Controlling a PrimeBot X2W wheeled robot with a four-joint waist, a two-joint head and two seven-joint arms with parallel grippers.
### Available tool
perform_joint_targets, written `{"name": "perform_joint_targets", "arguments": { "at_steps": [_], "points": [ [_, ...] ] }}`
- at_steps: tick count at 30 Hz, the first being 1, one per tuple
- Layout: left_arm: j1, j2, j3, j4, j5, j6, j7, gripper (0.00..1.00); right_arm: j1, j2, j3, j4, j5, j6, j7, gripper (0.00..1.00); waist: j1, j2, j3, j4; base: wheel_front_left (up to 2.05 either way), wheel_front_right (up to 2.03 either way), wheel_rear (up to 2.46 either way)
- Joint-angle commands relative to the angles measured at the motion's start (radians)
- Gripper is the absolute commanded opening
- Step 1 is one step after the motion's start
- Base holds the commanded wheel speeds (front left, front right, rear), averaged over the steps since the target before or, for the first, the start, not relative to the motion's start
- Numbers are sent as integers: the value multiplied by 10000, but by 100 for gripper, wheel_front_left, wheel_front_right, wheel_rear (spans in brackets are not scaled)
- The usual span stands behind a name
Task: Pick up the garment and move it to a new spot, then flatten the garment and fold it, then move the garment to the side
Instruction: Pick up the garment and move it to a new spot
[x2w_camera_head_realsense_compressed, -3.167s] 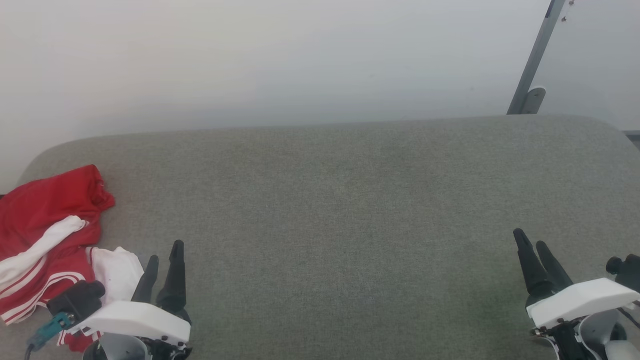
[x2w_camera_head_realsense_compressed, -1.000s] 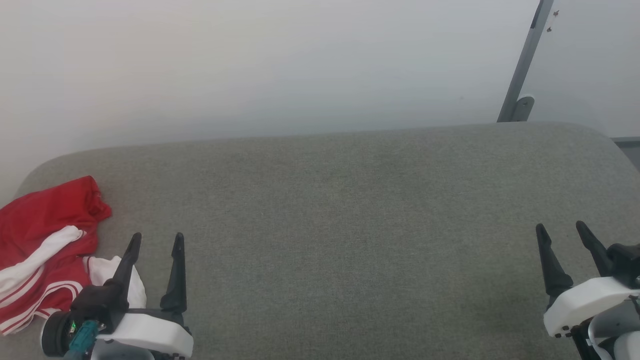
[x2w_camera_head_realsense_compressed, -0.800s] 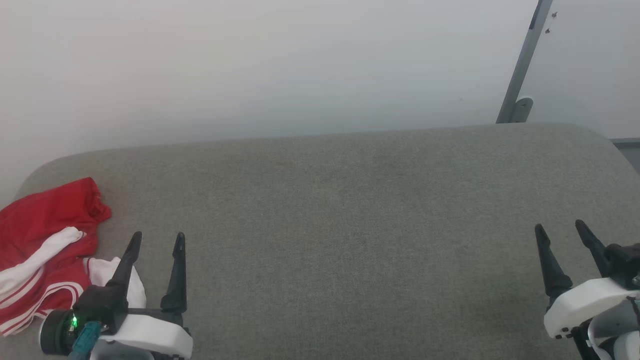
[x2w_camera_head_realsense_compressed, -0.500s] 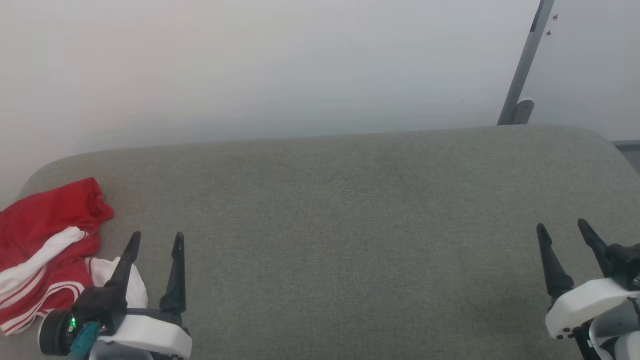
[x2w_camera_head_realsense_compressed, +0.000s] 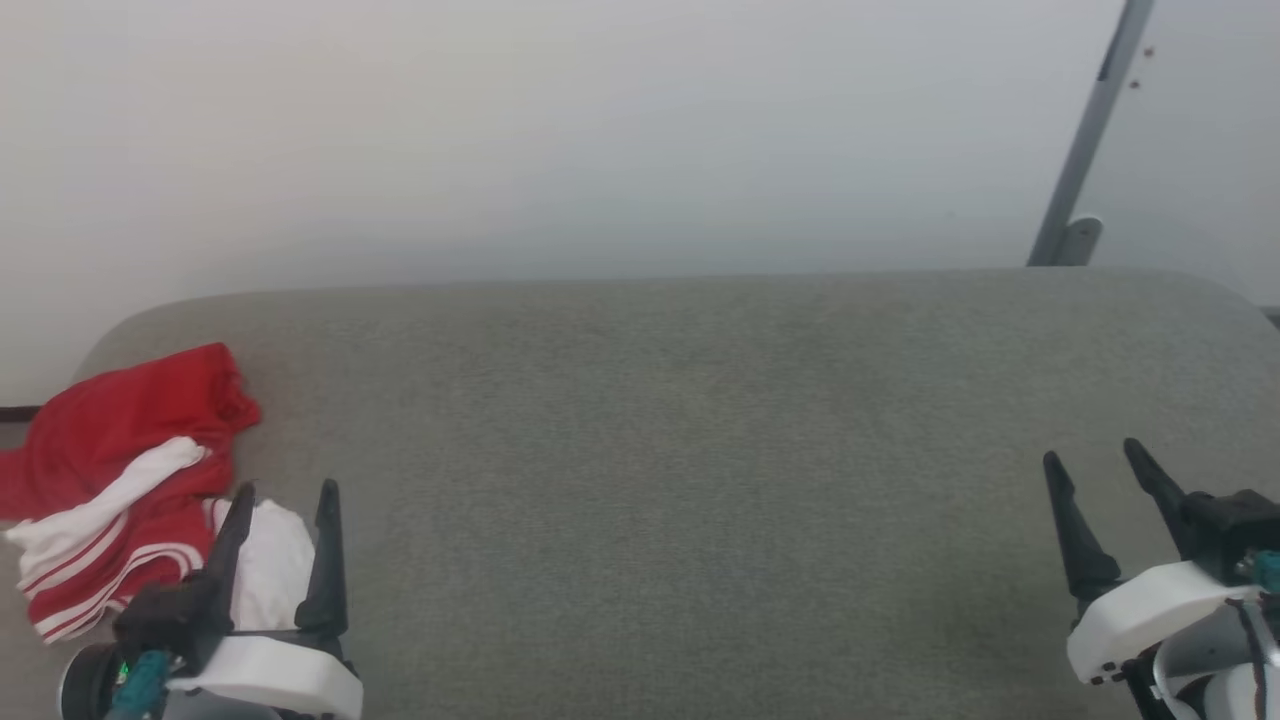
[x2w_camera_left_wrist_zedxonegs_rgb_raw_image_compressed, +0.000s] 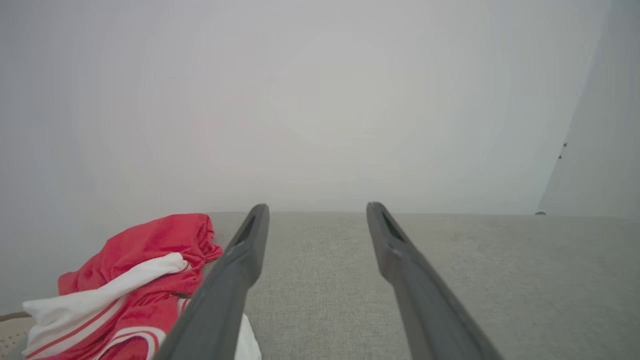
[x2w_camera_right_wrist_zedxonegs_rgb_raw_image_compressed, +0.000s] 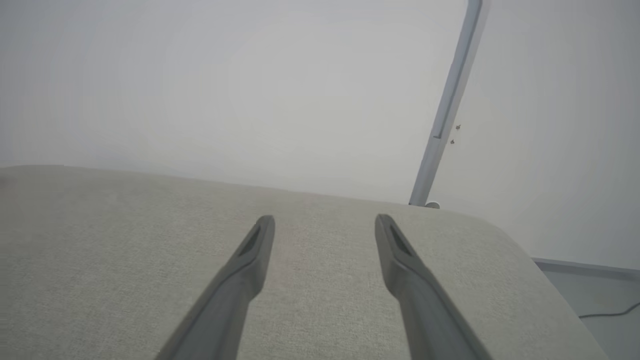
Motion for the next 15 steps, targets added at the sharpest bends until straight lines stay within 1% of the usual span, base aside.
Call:
{"name": "perform_joint_targets", "arguments": {
  "at_steps": [1,8,15],
  "points": [
    [-3,26,133,106,-223,34,0,100,27,-3,119,-60,30,4,-3,100,0,0,-32,191,0,0,0],
    [-178,157,480,218,-524,260,354,100,-174,-60,758,-2,157,2,-33,100,0,0,-143,971,0,0,0],
    [42,236,598,-72,-738,352,695,100,-447,9,1467,197,274,2,-157,100,0,0,-259,1868,0,0,0]
  ]
}}
